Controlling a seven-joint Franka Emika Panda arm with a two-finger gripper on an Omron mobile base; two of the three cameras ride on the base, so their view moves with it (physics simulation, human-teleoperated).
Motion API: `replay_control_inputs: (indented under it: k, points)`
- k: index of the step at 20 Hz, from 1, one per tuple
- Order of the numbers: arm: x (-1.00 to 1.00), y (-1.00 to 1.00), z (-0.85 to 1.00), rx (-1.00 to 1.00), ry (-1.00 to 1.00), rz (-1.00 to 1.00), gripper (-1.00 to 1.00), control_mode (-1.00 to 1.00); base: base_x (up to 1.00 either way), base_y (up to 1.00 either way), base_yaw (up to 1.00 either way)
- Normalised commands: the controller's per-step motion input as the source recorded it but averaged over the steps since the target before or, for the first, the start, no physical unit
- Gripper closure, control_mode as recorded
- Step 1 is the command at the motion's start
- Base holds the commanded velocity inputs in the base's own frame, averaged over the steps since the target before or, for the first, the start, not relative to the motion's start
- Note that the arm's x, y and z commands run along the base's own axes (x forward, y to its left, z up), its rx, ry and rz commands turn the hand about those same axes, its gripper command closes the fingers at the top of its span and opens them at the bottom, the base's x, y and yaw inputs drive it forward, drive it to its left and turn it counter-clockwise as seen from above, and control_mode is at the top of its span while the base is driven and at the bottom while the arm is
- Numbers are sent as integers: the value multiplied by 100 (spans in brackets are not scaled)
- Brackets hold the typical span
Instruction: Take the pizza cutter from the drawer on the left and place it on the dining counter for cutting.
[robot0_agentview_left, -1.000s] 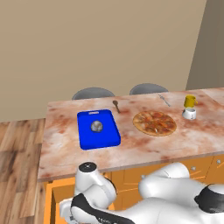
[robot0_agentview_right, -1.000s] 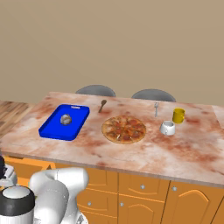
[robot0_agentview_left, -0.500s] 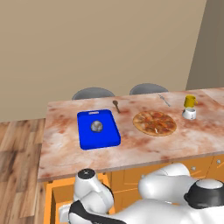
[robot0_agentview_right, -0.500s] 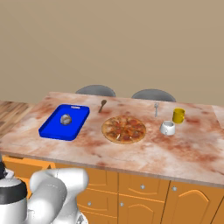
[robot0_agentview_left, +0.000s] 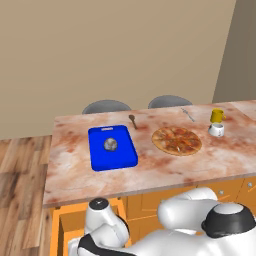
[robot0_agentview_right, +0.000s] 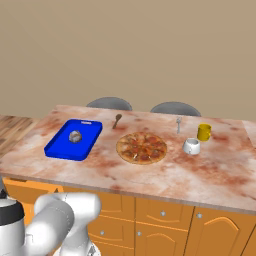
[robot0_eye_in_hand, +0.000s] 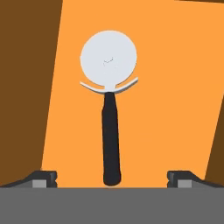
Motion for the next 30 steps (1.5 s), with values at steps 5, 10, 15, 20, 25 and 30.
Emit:
replay_control_inputs:
  k: [5,10,15,20,25,30]
  points:
    - [3,0,-22,0,0,0,-100,-100,0,0,0]
    - [3,0,-18,0,0,0,-100,-100,0,0,0]
    - [0,0,-17,0,0,0,-100,-100,0,0,0]
    - [0,6,-23,0,0,0,-100,-100,0,0,0]
    - [0,8,-24,0,0,0,-100,-100,0,0,0]
    - [0,2,-20,0,0,1,-100,-100,0,0,0]
